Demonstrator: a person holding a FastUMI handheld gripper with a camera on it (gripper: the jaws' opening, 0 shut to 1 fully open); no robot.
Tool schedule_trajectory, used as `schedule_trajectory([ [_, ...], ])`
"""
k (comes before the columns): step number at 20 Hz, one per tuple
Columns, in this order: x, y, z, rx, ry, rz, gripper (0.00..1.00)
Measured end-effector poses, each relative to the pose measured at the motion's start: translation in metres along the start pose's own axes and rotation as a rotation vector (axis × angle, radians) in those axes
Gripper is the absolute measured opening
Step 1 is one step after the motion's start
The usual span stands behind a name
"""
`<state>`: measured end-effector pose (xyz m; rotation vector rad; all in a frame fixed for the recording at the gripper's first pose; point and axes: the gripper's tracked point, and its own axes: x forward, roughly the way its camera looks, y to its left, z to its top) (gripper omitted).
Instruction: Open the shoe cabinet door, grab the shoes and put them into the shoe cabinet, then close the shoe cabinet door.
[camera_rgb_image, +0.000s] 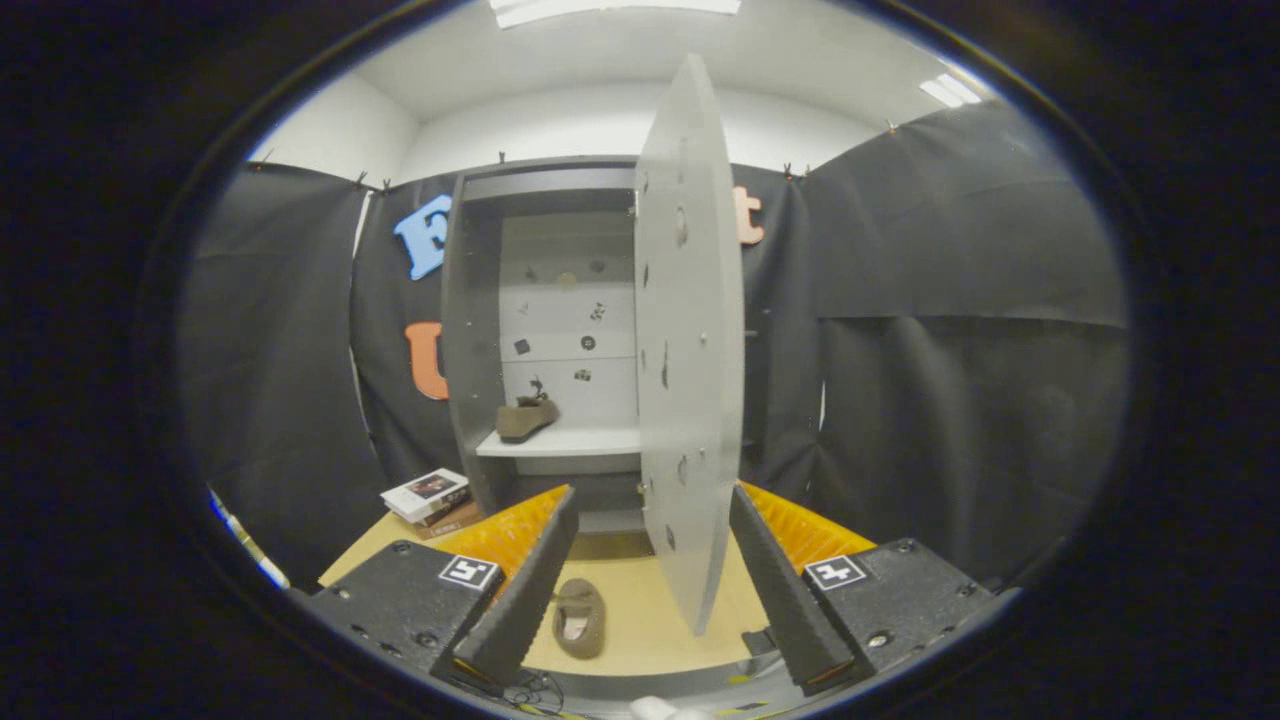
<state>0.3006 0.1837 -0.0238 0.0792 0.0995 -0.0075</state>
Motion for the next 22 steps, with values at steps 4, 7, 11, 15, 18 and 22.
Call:
schedule_trajectory([
  [4, 0.0, 0.024, -0.024, 0.013, 0.066, 0.073, 0.97],
  [7, 0.002, 0.041, -0.049, 0.015, 0.128, 0.133, 0.97],
  [11, 0.005, 0.06, -0.09, 0.032, 0.25, 0.188, 0.97],
  [15, 0.011, 0.07, -0.126, 0.064, 0.373, 0.199, 0.97],
  [18, 0.011, 0.076, -0.151, 0.078, 0.48, 0.198, 0.97],
  [22, 0.02, 0.085, -0.173, 0.128, 0.581, 0.193, 0.97],
])
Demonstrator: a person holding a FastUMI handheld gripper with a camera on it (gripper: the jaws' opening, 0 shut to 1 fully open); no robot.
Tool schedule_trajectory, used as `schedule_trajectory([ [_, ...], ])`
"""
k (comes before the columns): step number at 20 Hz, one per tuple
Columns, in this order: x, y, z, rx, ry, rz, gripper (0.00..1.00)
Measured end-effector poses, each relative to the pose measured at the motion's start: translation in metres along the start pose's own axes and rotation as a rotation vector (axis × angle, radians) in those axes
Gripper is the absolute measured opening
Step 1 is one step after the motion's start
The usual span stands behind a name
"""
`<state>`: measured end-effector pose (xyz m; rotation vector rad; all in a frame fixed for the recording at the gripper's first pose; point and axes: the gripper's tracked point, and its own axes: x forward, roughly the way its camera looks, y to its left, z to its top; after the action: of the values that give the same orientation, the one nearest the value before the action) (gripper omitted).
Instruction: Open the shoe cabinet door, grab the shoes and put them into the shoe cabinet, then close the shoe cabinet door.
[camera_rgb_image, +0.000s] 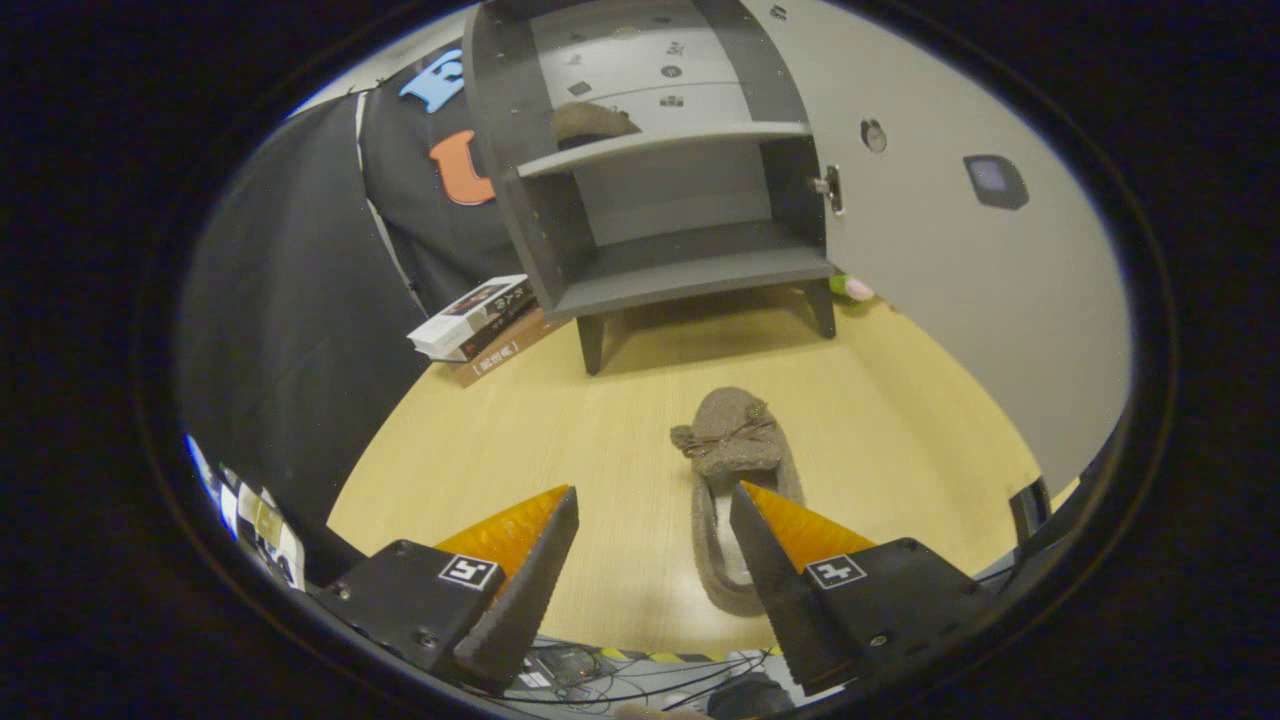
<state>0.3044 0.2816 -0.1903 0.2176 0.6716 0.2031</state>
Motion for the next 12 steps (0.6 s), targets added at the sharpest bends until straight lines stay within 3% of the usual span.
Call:
schedule_trajectory([
  [12, 0.034, 0.0, -0.005, 0.13, 0.123, -0.038, 0.92],
])
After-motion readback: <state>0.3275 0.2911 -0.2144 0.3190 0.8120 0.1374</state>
